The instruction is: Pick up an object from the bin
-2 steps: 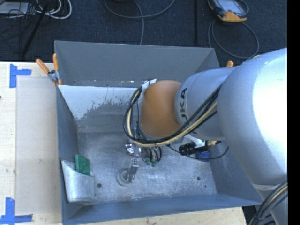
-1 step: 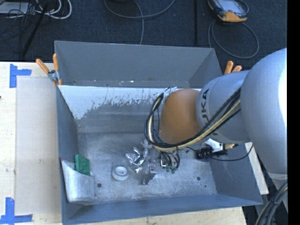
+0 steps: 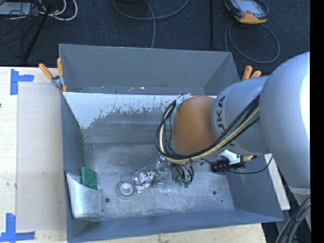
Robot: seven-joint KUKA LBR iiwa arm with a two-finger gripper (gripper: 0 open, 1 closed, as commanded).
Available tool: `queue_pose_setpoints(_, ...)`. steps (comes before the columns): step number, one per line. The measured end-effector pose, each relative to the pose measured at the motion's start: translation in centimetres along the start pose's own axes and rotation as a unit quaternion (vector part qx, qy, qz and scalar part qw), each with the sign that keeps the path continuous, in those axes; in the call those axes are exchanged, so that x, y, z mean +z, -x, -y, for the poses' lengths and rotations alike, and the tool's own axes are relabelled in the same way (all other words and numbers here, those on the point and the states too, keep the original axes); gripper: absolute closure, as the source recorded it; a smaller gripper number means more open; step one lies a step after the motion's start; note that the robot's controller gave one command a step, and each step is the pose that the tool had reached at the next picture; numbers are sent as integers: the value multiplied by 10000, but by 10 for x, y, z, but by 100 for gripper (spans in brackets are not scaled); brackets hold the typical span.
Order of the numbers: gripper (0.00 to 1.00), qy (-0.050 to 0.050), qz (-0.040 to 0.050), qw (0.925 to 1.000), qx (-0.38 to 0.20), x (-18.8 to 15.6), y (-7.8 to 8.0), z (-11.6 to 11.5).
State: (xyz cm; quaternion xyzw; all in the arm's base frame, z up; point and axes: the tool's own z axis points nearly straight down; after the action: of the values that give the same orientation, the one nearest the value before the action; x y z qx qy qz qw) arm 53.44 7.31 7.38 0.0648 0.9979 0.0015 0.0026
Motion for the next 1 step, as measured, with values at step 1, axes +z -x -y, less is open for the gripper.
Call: queue_pose_setpoints(1, 100, -2, 17, 9999, -164, -178, -2, -11)
